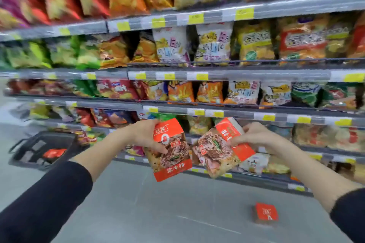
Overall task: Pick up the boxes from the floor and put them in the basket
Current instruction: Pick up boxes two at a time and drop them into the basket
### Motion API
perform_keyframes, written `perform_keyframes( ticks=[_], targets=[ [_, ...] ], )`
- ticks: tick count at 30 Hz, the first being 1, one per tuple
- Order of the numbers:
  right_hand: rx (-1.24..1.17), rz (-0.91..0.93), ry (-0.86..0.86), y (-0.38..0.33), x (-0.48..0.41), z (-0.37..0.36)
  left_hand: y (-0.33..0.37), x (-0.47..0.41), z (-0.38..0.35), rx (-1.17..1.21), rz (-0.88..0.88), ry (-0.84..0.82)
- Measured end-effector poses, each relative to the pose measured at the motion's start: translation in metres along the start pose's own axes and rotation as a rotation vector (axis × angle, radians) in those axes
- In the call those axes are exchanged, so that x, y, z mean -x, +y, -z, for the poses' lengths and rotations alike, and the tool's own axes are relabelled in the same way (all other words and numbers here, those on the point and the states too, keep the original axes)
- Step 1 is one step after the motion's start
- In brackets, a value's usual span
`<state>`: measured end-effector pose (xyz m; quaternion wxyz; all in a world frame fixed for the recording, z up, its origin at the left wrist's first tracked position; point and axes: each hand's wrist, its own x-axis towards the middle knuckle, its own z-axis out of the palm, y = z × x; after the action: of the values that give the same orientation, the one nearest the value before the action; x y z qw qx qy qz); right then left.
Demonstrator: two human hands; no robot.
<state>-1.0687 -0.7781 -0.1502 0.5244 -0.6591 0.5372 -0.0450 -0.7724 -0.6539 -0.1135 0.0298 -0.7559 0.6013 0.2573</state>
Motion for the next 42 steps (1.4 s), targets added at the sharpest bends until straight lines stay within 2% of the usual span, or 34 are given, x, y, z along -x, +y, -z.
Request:
perform_keyframes(
  ticks=[6,12,16,23,31,37,42],
  targets=[
    [0.315,0.287,-0.236,-0.129,0.009,-0.127,-0.118,0.152,0.010,0.066,0.337,0.088],
    [0.548,0.555,-0.434,-0.225,0.047,-0.257,-0.207,0.287,0.009,0.220,0.557,0.143],
    [0.684,0.692,-0.503,-0.278,0.079,-0.344,-0.263,0.357,0.006,0.298,0.656,0.182],
    [0.813,0.869,-0.548,-0.359,0.105,-0.494,-0.384,0.443,0.001,0.311,0.731,0.155],
    [0.866,0.933,-0.601,-0.430,0.081,-0.624,-0.522,0.479,0.009,0.323,0.790,0.167],
    [0.910,0.927,-0.669,-0.494,0.020,-0.713,-0.636,0.452,0.036,0.343,0.795,0.132],
    [0.950,0.958,-0.686,-0.573,-0.039,-0.781,-0.731,0.424,0.075,0.397,0.810,0.153]
  ],
)
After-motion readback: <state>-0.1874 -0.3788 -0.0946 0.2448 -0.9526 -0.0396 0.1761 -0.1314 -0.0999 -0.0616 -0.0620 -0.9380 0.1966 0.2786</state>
